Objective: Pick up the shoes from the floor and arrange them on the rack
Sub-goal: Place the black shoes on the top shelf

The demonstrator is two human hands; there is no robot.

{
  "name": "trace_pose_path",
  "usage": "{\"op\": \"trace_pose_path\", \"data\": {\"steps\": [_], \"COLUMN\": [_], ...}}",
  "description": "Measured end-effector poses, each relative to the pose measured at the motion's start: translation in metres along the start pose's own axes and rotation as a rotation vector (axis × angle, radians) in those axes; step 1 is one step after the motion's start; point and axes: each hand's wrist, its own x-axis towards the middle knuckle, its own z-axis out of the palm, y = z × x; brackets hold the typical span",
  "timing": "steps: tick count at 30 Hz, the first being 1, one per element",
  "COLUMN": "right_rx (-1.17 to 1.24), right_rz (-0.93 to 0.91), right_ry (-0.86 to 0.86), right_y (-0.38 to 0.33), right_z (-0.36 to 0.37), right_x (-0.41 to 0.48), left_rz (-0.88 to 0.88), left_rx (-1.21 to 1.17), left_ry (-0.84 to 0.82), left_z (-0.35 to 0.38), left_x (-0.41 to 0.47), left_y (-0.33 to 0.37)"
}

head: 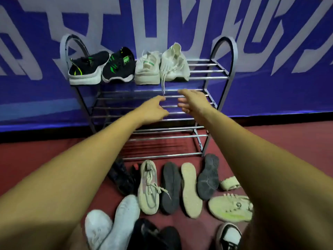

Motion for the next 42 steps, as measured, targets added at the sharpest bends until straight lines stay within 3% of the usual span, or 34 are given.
{"op": "trace_pose_path", "data": {"steps": [6,14,21,24,30,34,38,42], "right_rx": [-0.143,-0.673,-0.775,-0.720,-0.766,-0.857,-0.875,-0.887], "right_rz": [0.119,0.213,0.317,0.380,0.533,0.509,0.590,0.584], "right_ry": [-0.049,-0.255,-0.384,-0.396,-0.476,-0.534,-0.650,-0.625], "right_y": [0.029,0.112,0.171,0.210,0.286,0.330,0.366,0.385], "right_z": [0.012,-0.005,0.004,0.010,0.000,-0.002,0.002,0.012], "right_x": [-0.026,-0.055,-0.094,-0.112,-0.138,-0.151,-0.169,-0.176], "left_rz": [-0.076,-0.141,-0.214,-0.291,-0.372,-0.442,-0.503,-0.547], "left_rx": [0.176,0.394,0.606,0.516,0.349,0.279,0.255,0.185], "left_ry": [-0.203,-0.518,-0.607,-0.665,-0.623,-0.776,-0.791,-0.800], "left_z": [0.015,0.071,0.087,0.103,0.164,0.199,0.211,0.219], "left_x": [-0.034,-0.082,-0.118,-0.133,-0.171,-0.198,-0.213,-0.219], "left_y": [-0.022,-0.085,-0.129,-0.144,-0.182,-0.213,-0.237,-0.251]}}
